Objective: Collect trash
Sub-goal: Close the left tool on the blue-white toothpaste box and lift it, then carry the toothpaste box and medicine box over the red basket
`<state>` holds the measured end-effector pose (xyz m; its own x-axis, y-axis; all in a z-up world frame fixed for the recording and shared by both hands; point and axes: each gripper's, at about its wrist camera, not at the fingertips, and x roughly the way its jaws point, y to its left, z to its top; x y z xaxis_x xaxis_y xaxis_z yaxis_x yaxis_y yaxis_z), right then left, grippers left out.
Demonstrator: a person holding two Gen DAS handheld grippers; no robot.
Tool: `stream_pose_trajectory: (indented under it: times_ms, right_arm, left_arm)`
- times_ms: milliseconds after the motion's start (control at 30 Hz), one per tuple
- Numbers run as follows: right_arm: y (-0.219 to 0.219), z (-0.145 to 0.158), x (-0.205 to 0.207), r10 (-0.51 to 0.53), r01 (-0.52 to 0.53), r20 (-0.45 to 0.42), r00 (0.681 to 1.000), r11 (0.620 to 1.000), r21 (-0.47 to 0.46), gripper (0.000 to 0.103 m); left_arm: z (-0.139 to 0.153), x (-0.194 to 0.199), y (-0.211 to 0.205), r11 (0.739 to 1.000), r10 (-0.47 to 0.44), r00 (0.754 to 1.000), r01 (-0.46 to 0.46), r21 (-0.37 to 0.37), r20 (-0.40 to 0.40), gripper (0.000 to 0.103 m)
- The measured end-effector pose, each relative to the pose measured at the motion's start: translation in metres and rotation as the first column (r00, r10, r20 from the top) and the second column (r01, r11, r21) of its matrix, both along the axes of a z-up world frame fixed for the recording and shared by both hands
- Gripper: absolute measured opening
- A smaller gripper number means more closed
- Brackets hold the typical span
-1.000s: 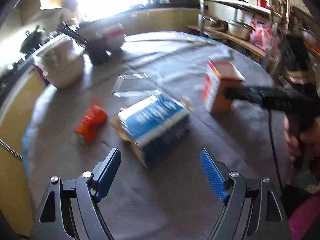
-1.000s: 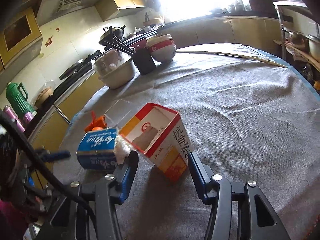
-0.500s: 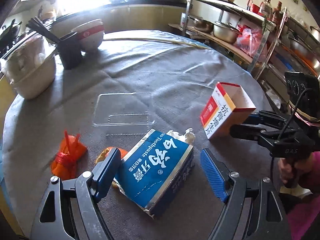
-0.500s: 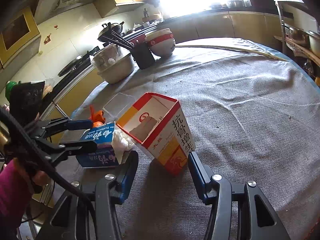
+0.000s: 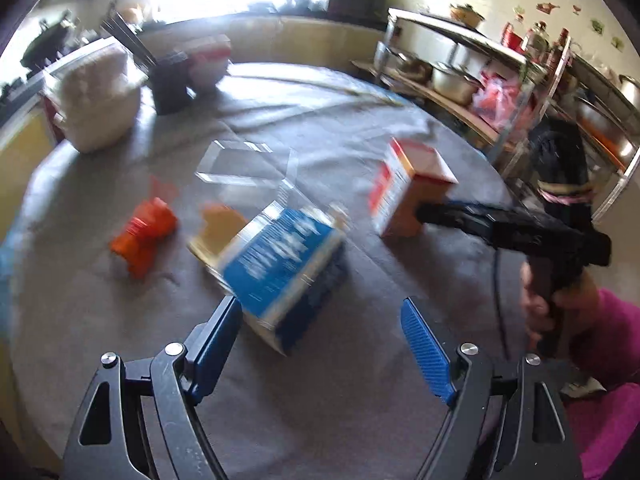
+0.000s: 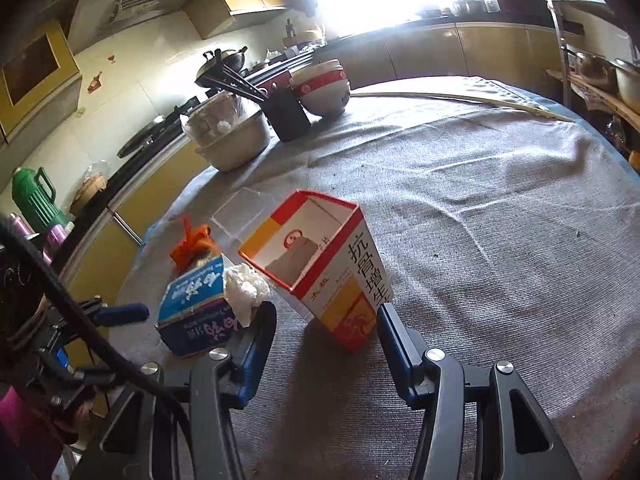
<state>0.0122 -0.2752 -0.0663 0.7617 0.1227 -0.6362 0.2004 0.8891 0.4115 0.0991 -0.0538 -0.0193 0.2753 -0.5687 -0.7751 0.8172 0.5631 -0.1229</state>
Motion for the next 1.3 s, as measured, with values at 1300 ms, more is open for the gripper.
stream_pose_trajectory:
  times_ms: [1300]
  right_arm:
    - [-0.001, -0.005, 0.022, -0.016, 0.017, 0.043, 0.999, 0.999, -0.029, 0.065]
  left_arm:
    - [0.011, 0.016, 0.013, 0.992, -0.02, 0.987, -0.001, 0.127, 0.161, 0.065]
